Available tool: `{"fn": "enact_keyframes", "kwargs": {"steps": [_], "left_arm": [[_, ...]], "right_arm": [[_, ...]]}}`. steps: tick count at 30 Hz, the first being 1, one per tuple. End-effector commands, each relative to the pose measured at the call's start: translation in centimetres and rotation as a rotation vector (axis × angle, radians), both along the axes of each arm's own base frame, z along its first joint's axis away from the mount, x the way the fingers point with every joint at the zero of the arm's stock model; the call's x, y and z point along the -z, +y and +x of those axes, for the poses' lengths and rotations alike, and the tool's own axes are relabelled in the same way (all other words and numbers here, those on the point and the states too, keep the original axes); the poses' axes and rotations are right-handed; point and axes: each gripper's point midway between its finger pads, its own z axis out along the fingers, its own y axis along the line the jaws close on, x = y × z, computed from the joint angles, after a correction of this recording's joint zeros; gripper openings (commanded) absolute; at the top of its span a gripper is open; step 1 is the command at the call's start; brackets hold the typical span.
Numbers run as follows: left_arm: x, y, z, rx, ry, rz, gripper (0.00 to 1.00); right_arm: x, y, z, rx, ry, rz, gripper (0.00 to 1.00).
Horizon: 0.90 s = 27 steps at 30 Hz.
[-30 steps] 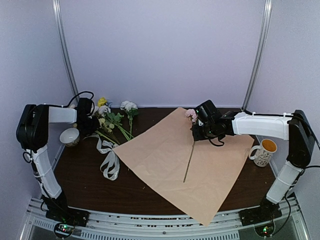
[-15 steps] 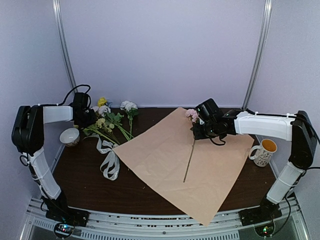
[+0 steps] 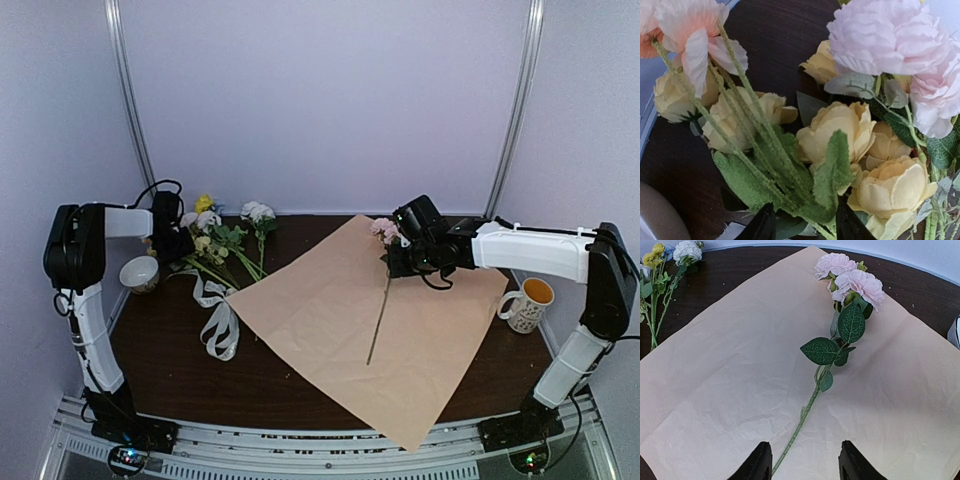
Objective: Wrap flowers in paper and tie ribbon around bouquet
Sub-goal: Pick up the fake flower from the corner of the board.
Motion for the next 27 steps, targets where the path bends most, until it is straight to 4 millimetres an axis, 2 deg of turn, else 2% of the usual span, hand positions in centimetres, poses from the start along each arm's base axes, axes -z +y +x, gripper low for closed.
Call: {"fn": "enact_keyframes", "kwargs": {"steps": [1,8,12,15,18,19,22,27], "left_arm": [[-0.6,0.4,1.5,0.014,-0.014,-0.009,0.44],[-0.5,0.5,2.5,0.04,0.013,0.0,0.51],[0.2,0.1,3.6,0.073,0.042,-0.021,0.48],[0.5,-1.1,3.8,0.105,0.053,-0.077,0.32],[0.8,-1.6,2.7,0.098,0.044,-0.097,0.04],[0.6,-1.5,2.5,0.09,0.029,-0.1,0.0],[-1.2,-0.6,1.8,0.047,-0.025,-0.064,0.0],[-6.8,1.0,1.3,0.049,-0.122,0.049,0.0]], "right_arm": [[-0.1,-0.4,-0.2,0.009,-0.008,-0.013,0.48],[-0.4,-0.3,0.1,0.006,-0.012,-0.027,0.48],[-0.4,-0.6,0.0,0.01,-0.017,-0.035,0.48],[-0.4,-0.9,-0.1,0.014,-0.018,-0.049,0.48],[-0.4,-1.1,-0.2,0.017,-0.02,-0.052,0.48],[-0.5,-1.1,-0.2,0.016,-0.022,-0.052,0.48],[-0.7,-1.2,-0.2,0.016,-0.025,-0.054,0.48],[-1.0,-1.2,-0.2,0.018,-0.032,-0.054,0.48]]}}
